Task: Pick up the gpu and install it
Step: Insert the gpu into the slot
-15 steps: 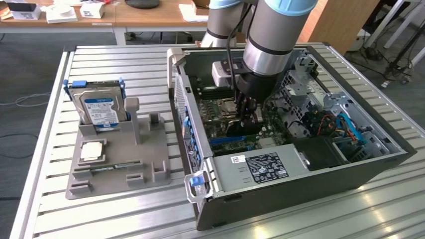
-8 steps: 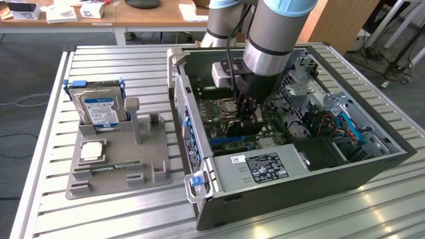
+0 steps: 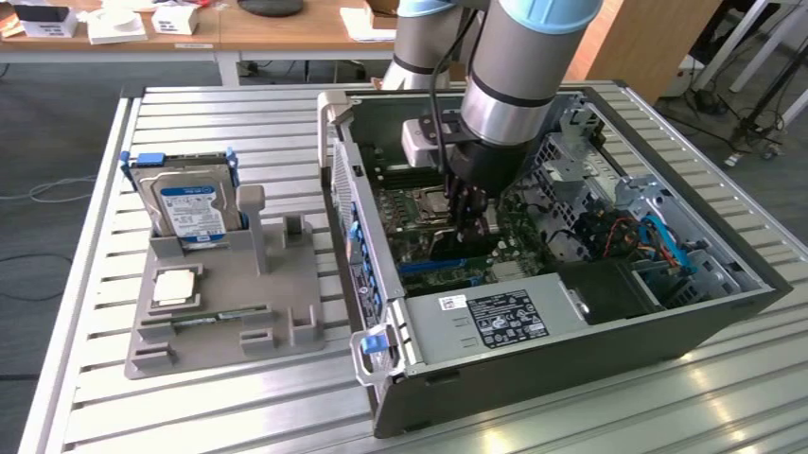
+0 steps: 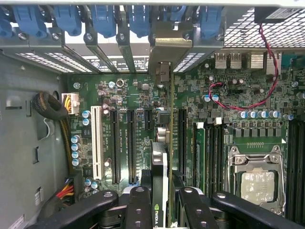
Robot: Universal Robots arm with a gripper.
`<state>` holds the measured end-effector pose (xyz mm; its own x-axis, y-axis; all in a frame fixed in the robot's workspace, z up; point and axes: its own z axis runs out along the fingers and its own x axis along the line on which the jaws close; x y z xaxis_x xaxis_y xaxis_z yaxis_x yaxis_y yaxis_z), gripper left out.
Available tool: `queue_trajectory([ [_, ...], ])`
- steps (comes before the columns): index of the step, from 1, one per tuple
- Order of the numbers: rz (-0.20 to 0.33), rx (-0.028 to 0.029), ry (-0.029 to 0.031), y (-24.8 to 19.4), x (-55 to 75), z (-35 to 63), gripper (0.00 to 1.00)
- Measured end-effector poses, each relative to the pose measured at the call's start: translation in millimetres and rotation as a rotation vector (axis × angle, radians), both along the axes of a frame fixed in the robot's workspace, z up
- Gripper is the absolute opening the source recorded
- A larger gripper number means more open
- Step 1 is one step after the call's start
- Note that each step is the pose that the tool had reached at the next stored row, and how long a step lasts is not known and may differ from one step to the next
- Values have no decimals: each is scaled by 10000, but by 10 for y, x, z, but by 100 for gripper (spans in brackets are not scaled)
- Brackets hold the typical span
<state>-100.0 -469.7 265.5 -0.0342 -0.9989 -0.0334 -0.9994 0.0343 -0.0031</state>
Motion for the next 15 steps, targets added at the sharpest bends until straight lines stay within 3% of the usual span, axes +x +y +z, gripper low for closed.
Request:
queue_trajectory([
  [15,1,1,-16,7,-14,-27,27],
])
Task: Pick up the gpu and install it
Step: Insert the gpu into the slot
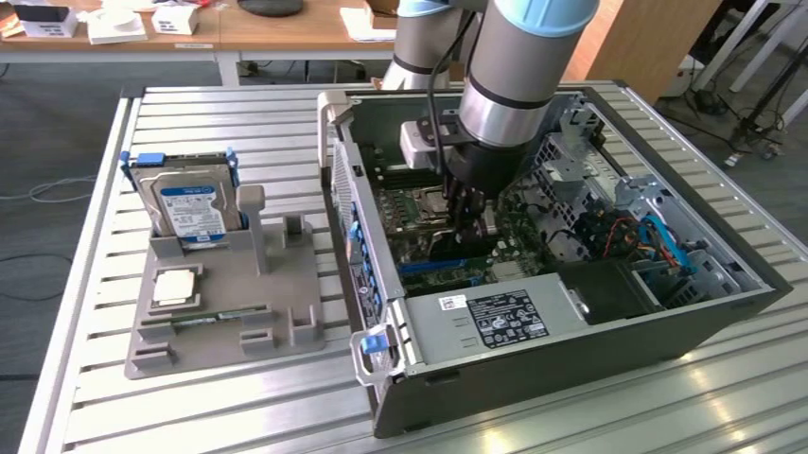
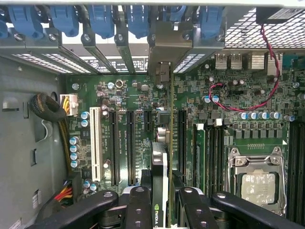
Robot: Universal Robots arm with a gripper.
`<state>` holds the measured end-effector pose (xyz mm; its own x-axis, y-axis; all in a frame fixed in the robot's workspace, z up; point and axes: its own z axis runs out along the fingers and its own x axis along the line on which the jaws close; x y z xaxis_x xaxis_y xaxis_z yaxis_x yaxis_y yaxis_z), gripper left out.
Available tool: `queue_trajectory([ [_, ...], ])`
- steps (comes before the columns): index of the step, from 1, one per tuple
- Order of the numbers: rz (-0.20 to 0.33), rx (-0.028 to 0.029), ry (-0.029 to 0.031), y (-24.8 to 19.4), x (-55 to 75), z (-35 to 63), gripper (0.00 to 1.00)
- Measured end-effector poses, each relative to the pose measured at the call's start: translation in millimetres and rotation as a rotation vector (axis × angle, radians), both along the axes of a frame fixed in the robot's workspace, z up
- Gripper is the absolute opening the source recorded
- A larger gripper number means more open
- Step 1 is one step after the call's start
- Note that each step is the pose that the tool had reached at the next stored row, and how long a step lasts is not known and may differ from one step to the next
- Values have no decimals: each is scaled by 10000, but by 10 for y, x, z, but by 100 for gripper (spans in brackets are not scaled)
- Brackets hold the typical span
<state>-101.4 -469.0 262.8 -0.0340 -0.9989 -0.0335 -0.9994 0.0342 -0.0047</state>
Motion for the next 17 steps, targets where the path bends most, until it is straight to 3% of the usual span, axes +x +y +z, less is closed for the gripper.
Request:
queue_trajectory([
  [17,0,1,-3,0,-15,-11,27],
])
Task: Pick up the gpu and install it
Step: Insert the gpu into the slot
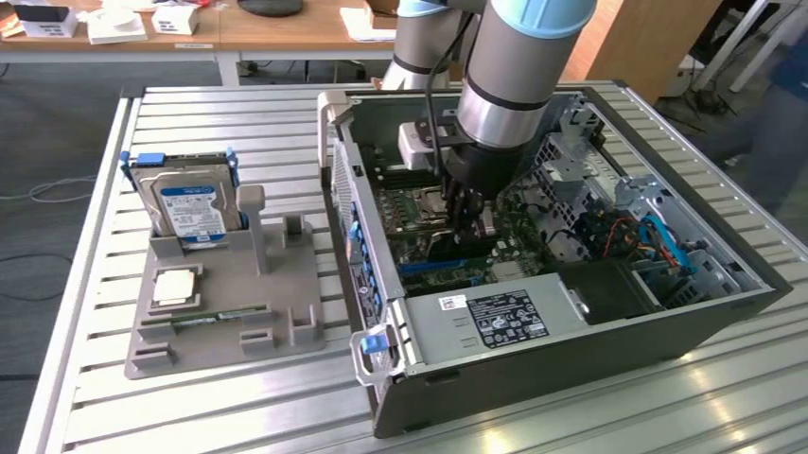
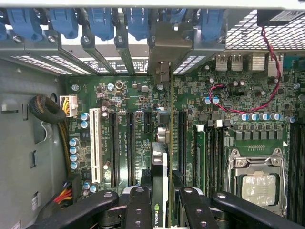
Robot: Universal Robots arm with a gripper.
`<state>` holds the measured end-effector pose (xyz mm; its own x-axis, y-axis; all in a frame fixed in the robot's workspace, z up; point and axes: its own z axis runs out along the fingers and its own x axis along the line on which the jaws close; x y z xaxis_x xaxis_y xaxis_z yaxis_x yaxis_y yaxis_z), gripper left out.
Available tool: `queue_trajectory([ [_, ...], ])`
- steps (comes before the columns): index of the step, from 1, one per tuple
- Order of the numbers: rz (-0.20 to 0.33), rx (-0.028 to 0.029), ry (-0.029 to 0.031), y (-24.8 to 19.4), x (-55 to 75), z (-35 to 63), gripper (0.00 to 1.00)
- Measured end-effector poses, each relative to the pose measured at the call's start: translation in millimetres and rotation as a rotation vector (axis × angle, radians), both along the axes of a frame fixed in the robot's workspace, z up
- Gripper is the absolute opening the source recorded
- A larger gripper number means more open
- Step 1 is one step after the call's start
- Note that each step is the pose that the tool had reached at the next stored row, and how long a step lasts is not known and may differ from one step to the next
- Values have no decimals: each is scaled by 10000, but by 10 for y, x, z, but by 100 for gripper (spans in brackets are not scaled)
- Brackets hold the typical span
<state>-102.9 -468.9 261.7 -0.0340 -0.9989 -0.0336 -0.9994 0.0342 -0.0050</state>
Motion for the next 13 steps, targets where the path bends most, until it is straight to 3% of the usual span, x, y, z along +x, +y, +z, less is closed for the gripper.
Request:
queue_trajectory([
  [13,0,-2,1,1,-3,-15,27],
])
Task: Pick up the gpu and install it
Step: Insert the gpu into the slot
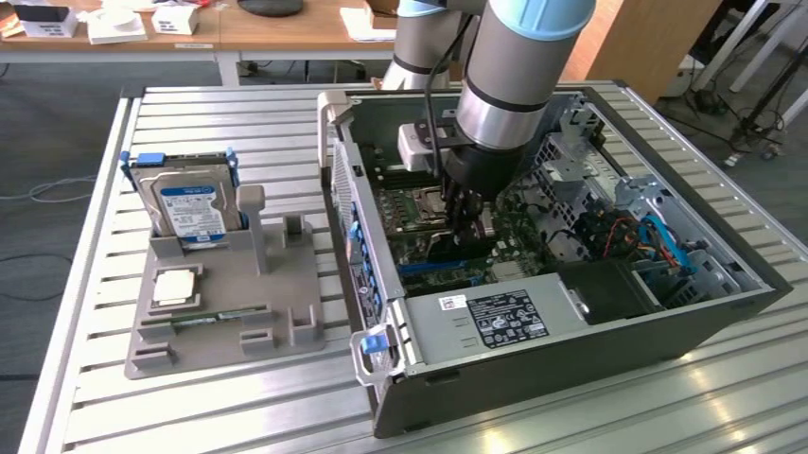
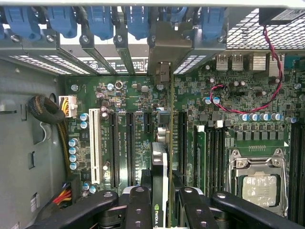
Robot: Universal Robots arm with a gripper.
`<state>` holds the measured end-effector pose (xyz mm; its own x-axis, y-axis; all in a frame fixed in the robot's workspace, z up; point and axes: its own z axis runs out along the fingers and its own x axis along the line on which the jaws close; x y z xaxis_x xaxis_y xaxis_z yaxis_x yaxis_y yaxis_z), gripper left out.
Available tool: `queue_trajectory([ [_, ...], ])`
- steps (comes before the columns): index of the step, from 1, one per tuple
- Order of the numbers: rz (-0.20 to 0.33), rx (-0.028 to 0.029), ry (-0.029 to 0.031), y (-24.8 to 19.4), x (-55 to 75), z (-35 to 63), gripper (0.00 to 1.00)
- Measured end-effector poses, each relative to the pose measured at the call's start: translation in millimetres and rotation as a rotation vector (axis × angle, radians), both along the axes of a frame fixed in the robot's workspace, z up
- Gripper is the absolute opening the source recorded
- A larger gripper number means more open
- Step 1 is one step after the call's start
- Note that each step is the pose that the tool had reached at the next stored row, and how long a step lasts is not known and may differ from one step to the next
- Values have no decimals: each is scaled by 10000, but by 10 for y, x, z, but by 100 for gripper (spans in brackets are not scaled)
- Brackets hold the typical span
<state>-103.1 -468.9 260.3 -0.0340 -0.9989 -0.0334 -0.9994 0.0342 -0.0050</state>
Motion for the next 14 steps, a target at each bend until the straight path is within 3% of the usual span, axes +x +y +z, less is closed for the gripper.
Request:
queue_trajectory([
  [14,0,0,0,0,-9,-4,27],
])
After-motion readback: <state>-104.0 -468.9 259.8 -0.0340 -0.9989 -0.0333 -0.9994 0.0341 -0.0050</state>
